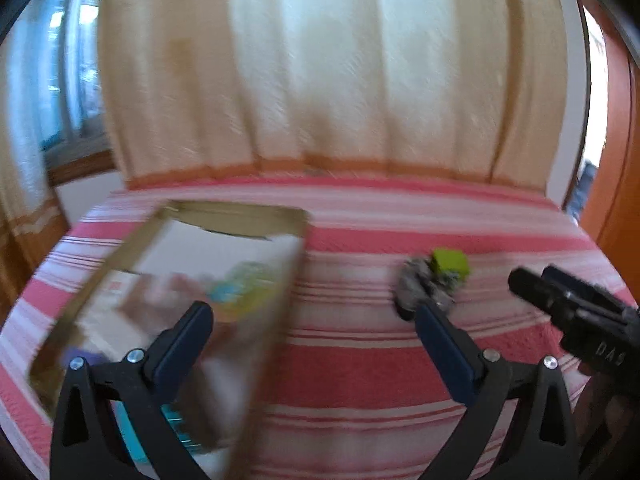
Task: Organize rigid objects
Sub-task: 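Open both tools and move them back toward the remaining objects, then grasp the black glittery slipper with the left tool while the right tool grasps the lime green block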
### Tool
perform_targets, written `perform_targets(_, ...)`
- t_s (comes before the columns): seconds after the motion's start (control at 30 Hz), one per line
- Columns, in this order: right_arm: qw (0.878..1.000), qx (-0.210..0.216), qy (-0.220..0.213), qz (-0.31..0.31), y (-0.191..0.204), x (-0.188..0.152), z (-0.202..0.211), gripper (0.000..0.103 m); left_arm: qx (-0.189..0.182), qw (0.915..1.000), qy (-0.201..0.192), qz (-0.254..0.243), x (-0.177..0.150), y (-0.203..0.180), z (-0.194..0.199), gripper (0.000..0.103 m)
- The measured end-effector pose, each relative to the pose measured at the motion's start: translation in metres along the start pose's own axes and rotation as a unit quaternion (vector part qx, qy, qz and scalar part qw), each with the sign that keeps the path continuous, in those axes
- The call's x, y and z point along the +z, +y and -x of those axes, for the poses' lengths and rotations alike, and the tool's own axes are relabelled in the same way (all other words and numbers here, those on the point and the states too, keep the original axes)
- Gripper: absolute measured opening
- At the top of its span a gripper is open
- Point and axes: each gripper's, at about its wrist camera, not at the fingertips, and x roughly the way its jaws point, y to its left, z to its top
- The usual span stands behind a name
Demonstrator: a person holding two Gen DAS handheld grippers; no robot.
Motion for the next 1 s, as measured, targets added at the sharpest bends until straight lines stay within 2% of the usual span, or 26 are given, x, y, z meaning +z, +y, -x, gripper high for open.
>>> perform_targets(0.1,0.999,-0.032,0.02,-0.005,-0.023,0.001,-0.006,0.079,-0.014,0.9991,0.038,-0.006,0.006,-0.023,-0.033,0.102)
perform_targets(0.2,0.998,-0.054,0.031,-0.011,-0.04,0.0,-0.012,0.079,-0.017,0.998,0.059,-0.013,0.012,-0.043,-0.051,0.102)
perform_targets(0.33,0.997,-0.055,0.028,-0.035,-0.057,-0.005,-0.011,0.079,-0.019,0.9975,0.061,-0.031,0.016,-0.064,-0.061,0.102)
perform_targets(0.47,0.997,-0.045,0.025,-0.06,-0.066,-0.008,-0.01,0.079,-0.002,0.996,0.077,-0.045,0.015,-0.074,-0.081,0.102)
perform_targets(0.53,0.997,-0.042,0.02,-0.062,-0.066,-0.008,-0.009,0.079,-0.006,0.9952,0.089,-0.042,0.014,-0.073,-0.088,0.096)
perform_targets(0.57,0.997,-0.04,0.02,-0.063,-0.065,-0.008,-0.009,0.079,-0.012,0.9945,0.095,-0.043,0.014,-0.074,-0.092,0.086)
perform_targets(0.6,0.997,-0.039,0.02,-0.063,-0.064,-0.008,-0.01,0.079,-0.024,0.993,0.107,-0.044,0.013,-0.074,-0.097,0.067)
perform_targets(0.63,0.997,-0.039,0.021,-0.064,-0.064,-0.008,-0.011,0.079,-0.035,0.9916,0.117,-0.041,0.012,-0.072,-0.1,0.054)
perform_targets(0.67,0.997,-0.038,0.021,-0.064,-0.064,-0.008,-0.012,0.079,-0.04,0.9915,0.118,-0.039,0.013,-0.071,-0.1,0.048)
perform_targets(0.77,0.997,-0.035,0.027,-0.063,-0.061,-0.007,-0.016,0.079,-0.046,0.9915,0.116,-0.038,0.014,-0.066,-0.096,0.045)
perform_targets(1.0,0.998,-0.024,0.045,-0.044,-0.033,0.009,-0.029,0.079,-0.028,0.9937,0.107,-0.019,0.018,-0.048,-0.096,0.042)
